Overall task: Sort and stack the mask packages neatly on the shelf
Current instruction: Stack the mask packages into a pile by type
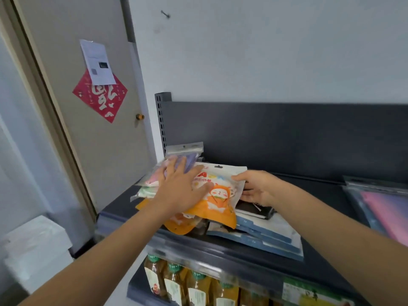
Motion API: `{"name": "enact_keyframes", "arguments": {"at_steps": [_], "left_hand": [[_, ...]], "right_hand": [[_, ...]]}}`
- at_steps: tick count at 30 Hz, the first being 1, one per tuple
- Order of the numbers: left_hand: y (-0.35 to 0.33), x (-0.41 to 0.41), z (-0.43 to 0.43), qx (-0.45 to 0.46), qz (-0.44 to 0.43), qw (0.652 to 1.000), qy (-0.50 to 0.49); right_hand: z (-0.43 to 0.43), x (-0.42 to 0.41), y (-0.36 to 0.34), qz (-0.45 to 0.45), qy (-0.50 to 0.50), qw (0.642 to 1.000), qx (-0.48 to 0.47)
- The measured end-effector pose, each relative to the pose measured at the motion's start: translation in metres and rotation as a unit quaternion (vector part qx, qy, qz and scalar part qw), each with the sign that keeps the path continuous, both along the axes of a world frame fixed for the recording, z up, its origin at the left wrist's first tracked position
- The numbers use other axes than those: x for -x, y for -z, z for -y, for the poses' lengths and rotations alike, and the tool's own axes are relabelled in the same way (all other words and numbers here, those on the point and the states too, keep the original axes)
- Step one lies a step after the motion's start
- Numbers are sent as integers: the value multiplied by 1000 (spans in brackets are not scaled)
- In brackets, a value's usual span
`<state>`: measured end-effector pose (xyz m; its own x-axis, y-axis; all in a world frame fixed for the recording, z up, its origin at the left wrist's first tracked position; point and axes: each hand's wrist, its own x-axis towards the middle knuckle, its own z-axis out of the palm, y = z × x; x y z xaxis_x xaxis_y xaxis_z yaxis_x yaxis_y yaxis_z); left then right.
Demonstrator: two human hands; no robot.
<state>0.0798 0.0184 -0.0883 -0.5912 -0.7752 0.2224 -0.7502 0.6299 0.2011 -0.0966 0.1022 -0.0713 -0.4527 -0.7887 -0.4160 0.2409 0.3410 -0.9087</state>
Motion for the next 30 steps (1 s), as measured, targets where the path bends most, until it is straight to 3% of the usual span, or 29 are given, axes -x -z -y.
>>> {"name": "enact_keyframes", "arguments": {"at_steps": [6, 15, 19, 21, 24, 28, 30], "left_hand": [[1, 12, 6, -49, 26, 998, 37], [-10, 16, -17, -62, 73, 988, 119], [-17, 30, -41, -70, -24, 978, 197], [-23, 39, -64, -219, -130, 931, 261], [-30, 57, -114, -468, -226, 798, 306], [-28, 93, -175, -542, -296, 721, 313], [-28, 114, -205, -551, -329, 702, 309]], "right_hand": [[-17, 9, -2, -113, 127, 985, -3], [-99, 15, -22, -175, 326, 925, 86], [-140, 12, -22, -168, 367, 910, 95], [-161, 9, -22, -157, 376, 908, 99], [-195, 12, -23, -143, 385, 905, 110], [-252, 28, -24, -134, 422, 885, 141], [-287, 41, -24, -124, 411, 889, 159]]}}
